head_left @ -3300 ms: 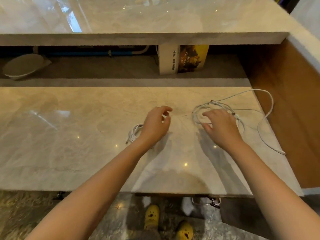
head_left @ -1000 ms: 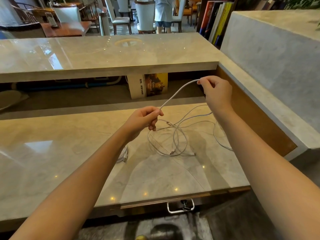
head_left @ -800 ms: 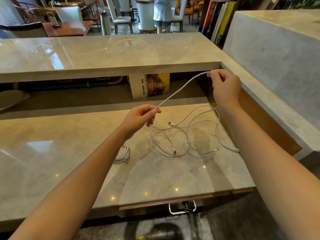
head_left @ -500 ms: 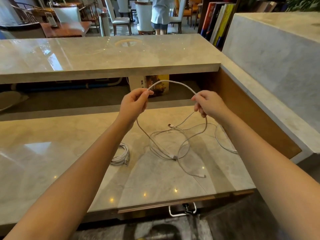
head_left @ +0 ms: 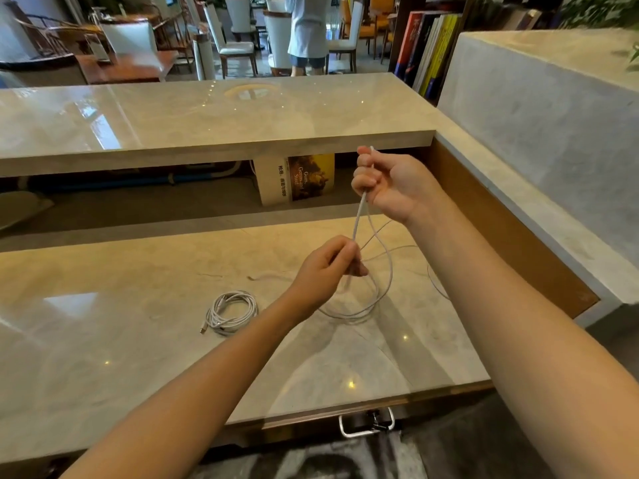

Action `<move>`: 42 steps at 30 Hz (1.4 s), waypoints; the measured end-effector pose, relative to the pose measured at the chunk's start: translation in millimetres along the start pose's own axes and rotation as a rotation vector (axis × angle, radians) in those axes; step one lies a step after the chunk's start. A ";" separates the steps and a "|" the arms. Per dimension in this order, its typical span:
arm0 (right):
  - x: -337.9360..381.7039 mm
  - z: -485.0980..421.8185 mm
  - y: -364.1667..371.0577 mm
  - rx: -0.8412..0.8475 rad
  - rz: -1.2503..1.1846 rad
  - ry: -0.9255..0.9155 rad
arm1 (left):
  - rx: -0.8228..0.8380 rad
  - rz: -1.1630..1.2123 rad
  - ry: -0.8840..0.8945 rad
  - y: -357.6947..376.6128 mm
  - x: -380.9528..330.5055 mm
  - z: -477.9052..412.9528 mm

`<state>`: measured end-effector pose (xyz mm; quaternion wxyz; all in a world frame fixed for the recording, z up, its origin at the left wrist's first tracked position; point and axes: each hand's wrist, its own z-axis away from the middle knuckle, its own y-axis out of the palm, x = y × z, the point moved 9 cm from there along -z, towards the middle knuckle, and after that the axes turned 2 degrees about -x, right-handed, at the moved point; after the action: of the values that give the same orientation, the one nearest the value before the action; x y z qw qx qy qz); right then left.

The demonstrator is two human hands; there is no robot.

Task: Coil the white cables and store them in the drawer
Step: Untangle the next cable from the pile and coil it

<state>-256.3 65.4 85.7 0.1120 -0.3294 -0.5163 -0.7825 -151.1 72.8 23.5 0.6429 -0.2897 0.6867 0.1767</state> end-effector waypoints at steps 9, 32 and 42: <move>48.4 23.1 -32.3 -0.611 1.950 -0.436 | -0.058 -0.034 -0.112 -34.1 -34.8 -17.7; 82.6 25.0 -115.6 -0.715 1.085 -0.621 | 0.210 0.523 0.017 -84.6 -17.3 -8.0; -31.7 14.0 -52.6 -0.079 2.091 -0.330 | 0.042 0.237 0.033 -63.6 -35.9 -30.1</move>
<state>-253.9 95.8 30.6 0.6476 -0.7155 0.0411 -0.2587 -134.6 11.4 70.5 0.6120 -0.1956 0.7303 0.2322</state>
